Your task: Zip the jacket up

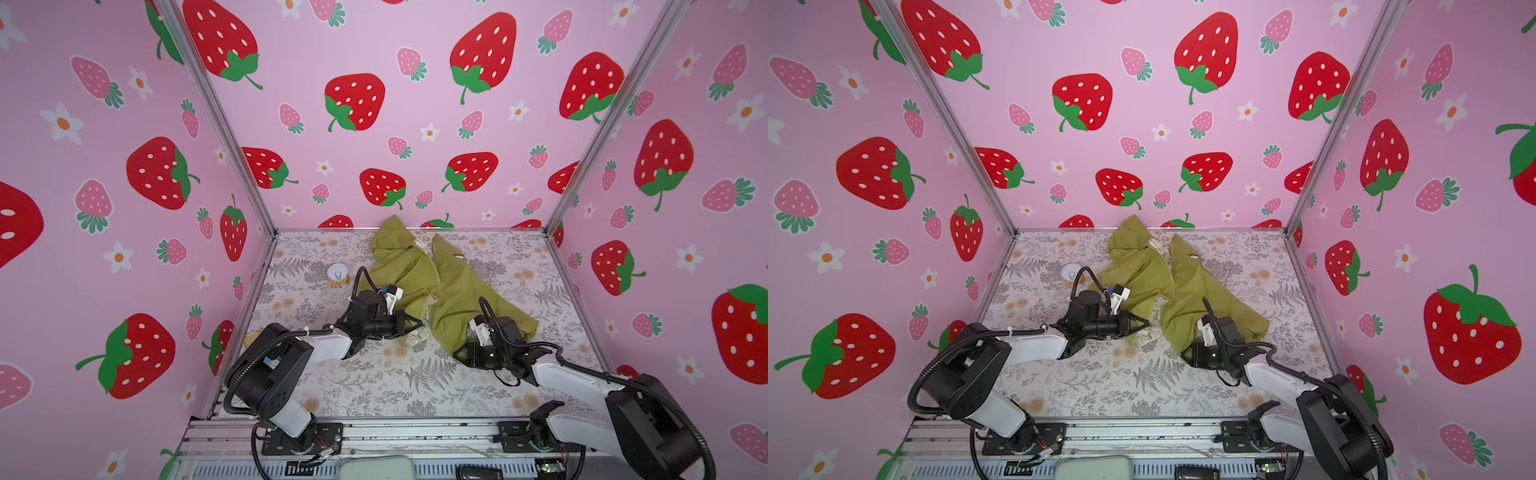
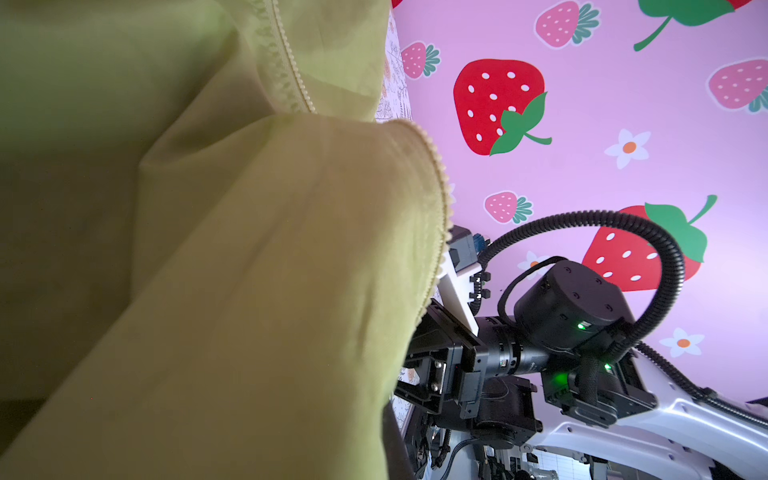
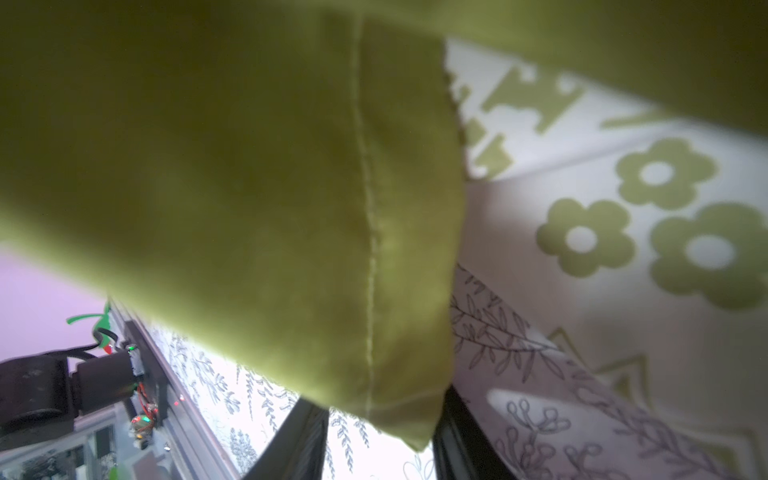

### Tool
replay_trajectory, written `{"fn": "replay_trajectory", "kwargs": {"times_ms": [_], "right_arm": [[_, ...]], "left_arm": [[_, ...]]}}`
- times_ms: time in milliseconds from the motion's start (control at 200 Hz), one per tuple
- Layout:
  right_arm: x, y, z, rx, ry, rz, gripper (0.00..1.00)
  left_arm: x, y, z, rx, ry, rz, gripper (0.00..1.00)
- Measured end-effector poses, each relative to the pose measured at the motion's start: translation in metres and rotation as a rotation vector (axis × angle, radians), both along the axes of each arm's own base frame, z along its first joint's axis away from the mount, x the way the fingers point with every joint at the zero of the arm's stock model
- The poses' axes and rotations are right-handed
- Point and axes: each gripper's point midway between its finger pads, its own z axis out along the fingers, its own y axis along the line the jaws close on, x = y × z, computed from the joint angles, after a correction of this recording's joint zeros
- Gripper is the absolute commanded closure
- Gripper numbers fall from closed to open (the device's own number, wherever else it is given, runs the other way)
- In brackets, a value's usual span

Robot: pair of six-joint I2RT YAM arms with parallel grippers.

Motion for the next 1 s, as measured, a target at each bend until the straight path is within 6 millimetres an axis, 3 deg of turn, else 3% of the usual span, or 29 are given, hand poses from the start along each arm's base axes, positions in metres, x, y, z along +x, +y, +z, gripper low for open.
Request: {"fn": "replay_trajectory", "kwargs": {"times_ms": [315,765,1000], "right_arm": [[-0.0048,0.0006,-0.0052,-0.018,-0.002,0.059,0.77],[-0.0064,0.0016,-0.008,-0.027,-0.002,0.09,0.82],[-0.0077,0.0024,-0.0082,-0.023,0.0,0.1,0.93]], "left_arm": [[0.0,0.0,0.0,0.0,0.0,0.0,1.0],[-0.0001,0.0,0.0,0.0,0.0,0.0,1.0],[-0.0001,0.0,0.0,0.0,0.0,-0.001,1.0]]}}
